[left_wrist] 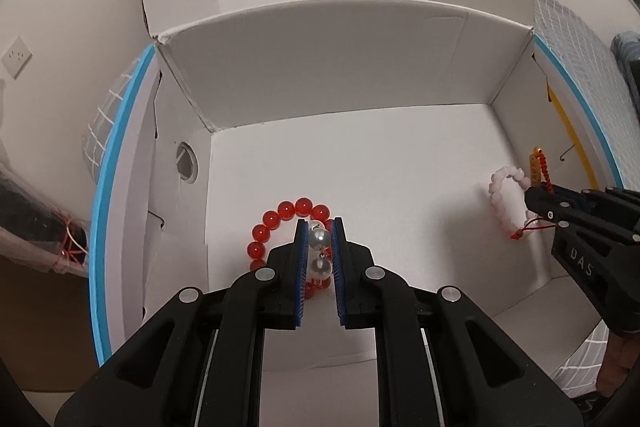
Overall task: Organize jewelry
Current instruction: 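Open left tool to drop pearl earrings while right tool drops red cord bracelet, then move both tools back over the remaining bracelets on the bed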
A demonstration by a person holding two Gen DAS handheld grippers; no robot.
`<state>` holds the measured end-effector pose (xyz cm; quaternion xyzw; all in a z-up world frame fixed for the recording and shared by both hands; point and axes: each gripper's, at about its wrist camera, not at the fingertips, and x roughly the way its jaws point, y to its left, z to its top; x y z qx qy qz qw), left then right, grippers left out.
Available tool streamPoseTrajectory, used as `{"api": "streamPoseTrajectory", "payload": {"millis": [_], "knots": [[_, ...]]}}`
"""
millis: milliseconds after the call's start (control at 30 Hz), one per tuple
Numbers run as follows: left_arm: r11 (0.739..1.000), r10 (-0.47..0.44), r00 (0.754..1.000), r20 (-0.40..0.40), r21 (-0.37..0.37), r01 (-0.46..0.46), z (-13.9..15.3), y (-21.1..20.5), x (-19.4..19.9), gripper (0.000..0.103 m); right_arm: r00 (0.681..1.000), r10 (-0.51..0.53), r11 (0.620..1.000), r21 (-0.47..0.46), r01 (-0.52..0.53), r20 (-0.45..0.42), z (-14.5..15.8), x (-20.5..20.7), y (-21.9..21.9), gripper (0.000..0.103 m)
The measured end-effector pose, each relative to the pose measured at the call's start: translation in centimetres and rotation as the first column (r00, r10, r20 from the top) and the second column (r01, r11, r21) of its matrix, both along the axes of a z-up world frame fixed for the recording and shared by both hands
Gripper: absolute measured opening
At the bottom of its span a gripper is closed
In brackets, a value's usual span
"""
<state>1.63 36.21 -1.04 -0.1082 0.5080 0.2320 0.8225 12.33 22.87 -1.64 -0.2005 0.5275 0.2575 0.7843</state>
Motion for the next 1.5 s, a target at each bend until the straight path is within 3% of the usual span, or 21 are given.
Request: {"api": "streamPoseTrajectory", "payload": {"millis": [100,200,300,333,467,667,900,1033,1167,1333,1500], "knots": [[1.0,0.015,1.0,0.012,0.014,-0.015,0.5,0.1,-0.2,0.014,1.0,-0.002,1.0,0.0,0.002,0.011,0.1,-0.2,0.2,0.013],[1.0,0.013,1.0,0.018,0.021,-0.013,0.8,-0.1,-0.6,0.027,0.999,0.004,1.0,-0.002,-0.004,0.034,0.5,-0.6,0.4,0.017],[0.999,0.014,0.999,0.041,0.029,-0.015,1.7,-0.2,-1.3,0.044,0.998,0.012,1.0,0.008,-0.012,0.061,1.2,-1.2,0.4,0.03],[0.999,0.017,0.999,0.051,0.035,-0.019,2.0,-0.2,-1.6,0.054,0.997,0.014,1.0,0.008,-0.014,0.079,1.6,-1.5,0.4,0.037],[0.997,0.015,0.994,0.111,0.077,-0.024,3.8,-0.5,-2.6,0.074,0.994,0.011,1.0,0.025,-0.014,0.112,2.6,-2.0,0.4,0.053],[0.994,0.006,0.986,0.165,0.103,-0.023,5.5,-1.5,-3.6,0.09,0.976,-0.047,0.997,0.067,0.033,0.212,5.3,-2.4,-0.8,0.076],[0.992,-0.026,0.974,0.225,0.124,-0.003,7.1,-3.6,-4.3,0.097,0.926,-0.114,0.987,0.146,0.065,0.359,9.3,-2.8,-3.4,0.094],[0.992,-0.051,0.962,0.269,0.124,0.017,8.3,-5.2,-4.1,0.097,0.891,-0.17,0.979,0.178,0.102,0.422,11.0,-2.5,-6.1,0.094],[0.989,-0.07,0.931,0.359,0.149,0.017,9.3,-7.6,-4.2,0.097,0.844,-0.242,0.964,0.214,0.155,0.479,12.2,-2.3,-9.8,0.095],[0.985,-0.147,0.899,0.413,0.146,0.094,9.7,-12.0,-2.9,0.097,0.819,-0.313,0.946,0.236,0.222,0.482,12.7,-0.8,-15.3,0.095],[0.976,-0.211,0.879,0.427,0.148,0.162,9.2,-16.3,-1.2,0.097,0.819,-0.363,0.928,0.249,0.276,0.444,12.4,-0.1,-20.0,0.095]]}}
